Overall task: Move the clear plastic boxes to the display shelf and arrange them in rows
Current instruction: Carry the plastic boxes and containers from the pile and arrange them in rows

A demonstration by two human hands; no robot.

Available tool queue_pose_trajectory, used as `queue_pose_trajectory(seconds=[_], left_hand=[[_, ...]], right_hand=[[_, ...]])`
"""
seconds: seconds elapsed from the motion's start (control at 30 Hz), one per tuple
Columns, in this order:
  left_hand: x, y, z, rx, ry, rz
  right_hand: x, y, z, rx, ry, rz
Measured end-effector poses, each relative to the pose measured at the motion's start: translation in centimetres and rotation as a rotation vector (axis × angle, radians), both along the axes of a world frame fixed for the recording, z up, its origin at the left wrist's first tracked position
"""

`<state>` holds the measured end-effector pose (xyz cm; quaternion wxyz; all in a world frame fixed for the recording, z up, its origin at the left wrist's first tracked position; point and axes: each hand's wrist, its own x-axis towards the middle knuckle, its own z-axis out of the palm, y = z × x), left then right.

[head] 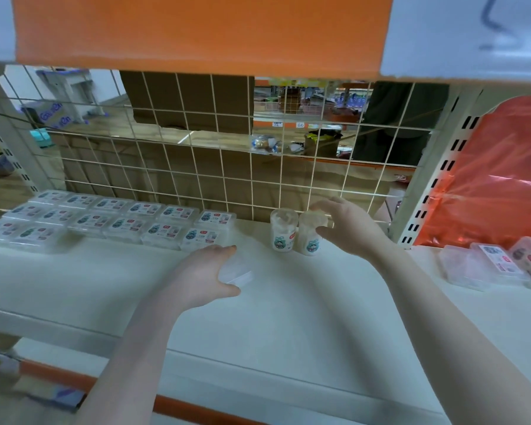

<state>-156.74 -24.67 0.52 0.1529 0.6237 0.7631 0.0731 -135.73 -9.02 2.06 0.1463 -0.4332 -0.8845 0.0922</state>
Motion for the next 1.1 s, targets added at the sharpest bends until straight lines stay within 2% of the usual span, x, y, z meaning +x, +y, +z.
queue_pose_trajectory(seconds=[0.2, 0.4, 0.57, 0.83, 1.1], left_hand=[[0.0, -2.3, -0.1, 0.013, -0.004, 0.11], [-1.4, -5.1, 0.2, 0.009, 0.03, 0.159], [-4.3, -7.5, 0.5, 0.034, 0.028, 0.161], [-13.5, -14.0, 0.3, 0.081, 0.0, 0.126], [-25.1, -19.9, 0.1, 0.025, 0.019, 0.082]], right_hand=[[0.7, -4.4, -2.8, 0.043, 0.166, -0.027], [-1.9, -8.0, -5.4, 0.029, -0.011, 0.004], [-5.5, -11.4, -6.0, 0.096, -0.013, 0.036], [-15.0, -18.0, -6.7, 0.111, -0.025, -0.021], [-24.7, -24.0, -6.6, 0.063, -0.007, -0.107]])
